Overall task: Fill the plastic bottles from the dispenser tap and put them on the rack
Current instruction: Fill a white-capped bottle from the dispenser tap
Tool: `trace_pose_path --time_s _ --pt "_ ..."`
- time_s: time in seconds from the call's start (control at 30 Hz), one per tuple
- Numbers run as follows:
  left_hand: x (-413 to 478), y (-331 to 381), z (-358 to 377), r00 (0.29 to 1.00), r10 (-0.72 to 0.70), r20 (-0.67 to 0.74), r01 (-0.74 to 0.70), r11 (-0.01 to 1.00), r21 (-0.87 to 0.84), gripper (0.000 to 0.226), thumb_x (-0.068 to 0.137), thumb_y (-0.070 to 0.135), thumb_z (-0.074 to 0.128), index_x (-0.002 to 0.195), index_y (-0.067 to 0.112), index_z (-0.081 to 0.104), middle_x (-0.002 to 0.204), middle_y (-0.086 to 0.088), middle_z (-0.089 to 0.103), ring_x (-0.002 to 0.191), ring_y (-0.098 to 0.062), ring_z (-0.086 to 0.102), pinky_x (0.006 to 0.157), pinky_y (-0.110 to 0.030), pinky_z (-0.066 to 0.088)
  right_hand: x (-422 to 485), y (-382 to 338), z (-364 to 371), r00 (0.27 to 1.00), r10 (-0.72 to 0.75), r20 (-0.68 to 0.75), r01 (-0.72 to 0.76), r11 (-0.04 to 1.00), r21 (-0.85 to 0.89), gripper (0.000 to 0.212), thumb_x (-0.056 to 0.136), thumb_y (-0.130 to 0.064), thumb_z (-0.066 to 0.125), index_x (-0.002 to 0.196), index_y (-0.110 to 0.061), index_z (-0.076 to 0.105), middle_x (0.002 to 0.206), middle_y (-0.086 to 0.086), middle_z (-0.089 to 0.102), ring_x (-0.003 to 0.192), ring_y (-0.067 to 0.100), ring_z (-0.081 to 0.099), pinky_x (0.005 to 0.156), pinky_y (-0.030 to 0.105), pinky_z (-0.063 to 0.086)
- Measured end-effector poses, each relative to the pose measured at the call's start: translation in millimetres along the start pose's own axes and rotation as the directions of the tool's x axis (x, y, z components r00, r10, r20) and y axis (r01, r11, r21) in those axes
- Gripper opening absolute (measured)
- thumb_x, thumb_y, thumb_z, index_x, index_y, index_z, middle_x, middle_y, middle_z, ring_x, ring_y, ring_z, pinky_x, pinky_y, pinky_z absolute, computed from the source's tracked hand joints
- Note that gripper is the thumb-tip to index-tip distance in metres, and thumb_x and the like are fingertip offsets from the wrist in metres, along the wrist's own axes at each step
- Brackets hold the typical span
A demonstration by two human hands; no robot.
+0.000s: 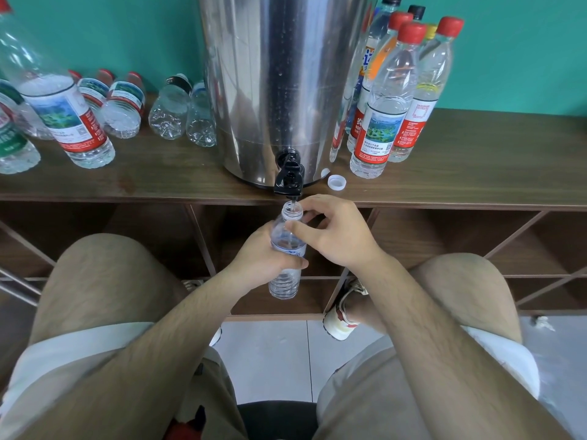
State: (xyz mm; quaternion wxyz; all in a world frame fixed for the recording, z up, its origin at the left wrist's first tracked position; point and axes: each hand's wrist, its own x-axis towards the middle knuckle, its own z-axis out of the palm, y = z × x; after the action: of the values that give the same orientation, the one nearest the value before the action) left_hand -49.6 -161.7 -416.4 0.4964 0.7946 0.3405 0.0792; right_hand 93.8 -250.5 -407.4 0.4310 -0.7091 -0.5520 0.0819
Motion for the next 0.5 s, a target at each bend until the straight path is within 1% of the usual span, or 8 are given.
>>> trace_pose_path --time_s 0.2,0.4,0.5 --pt "0.2 -0.6 0.9 1.0 0.003 -0.004 -0.003 1.0 0.007 0.071 0.079 0.016 0.088 0.141 0.02 0.054 0.134 -0.002 0.065 0.123 -0.021 0.062 0.11 -0.048 0.049 -0.4 0.0 0.0 1.0 0.002 0.005 -0.002 1.0 0.009 0.022 0.089 -0.024 0.08 0.11 -0.019 0.079 0.101 -0.009 0.075 0.091 0.011 0.07 0.074 0.031 0.059" --pt "3.6 -3.5 1.6 1.0 -0.011 -0.012 0.011 1.0 0.008 0.073 0.077 0.018 0.09 0.14 0.023 0.055 0.131 0.001 0.066 0.12 -0.02 0.063 0.109 -0.048 0.051 -0.3 1.0 0.5 1.0 0.004 0.007 -0.005 1.0 0.014 0.021 0.088 -0.025 0.08 0.109 -0.02 0.079 0.099 -0.011 0.075 0.091 0.01 0.07 0.072 0.024 0.056" --pt "4.8 -4.8 2.4 1.0 -0.009 -0.019 0.009 1.0 0.022 0.074 0.076 0.02 0.091 0.141 0.023 0.055 0.131 0.001 0.066 0.12 -0.02 0.063 0.108 -0.048 0.052 -0.1 1.8 1.3 1.0 0.007 0.009 -0.007 1.0 0.007 0.021 0.088 -0.026 0.08 0.108 -0.02 0.08 0.099 -0.011 0.075 0.091 0.01 0.07 0.072 0.023 0.055"
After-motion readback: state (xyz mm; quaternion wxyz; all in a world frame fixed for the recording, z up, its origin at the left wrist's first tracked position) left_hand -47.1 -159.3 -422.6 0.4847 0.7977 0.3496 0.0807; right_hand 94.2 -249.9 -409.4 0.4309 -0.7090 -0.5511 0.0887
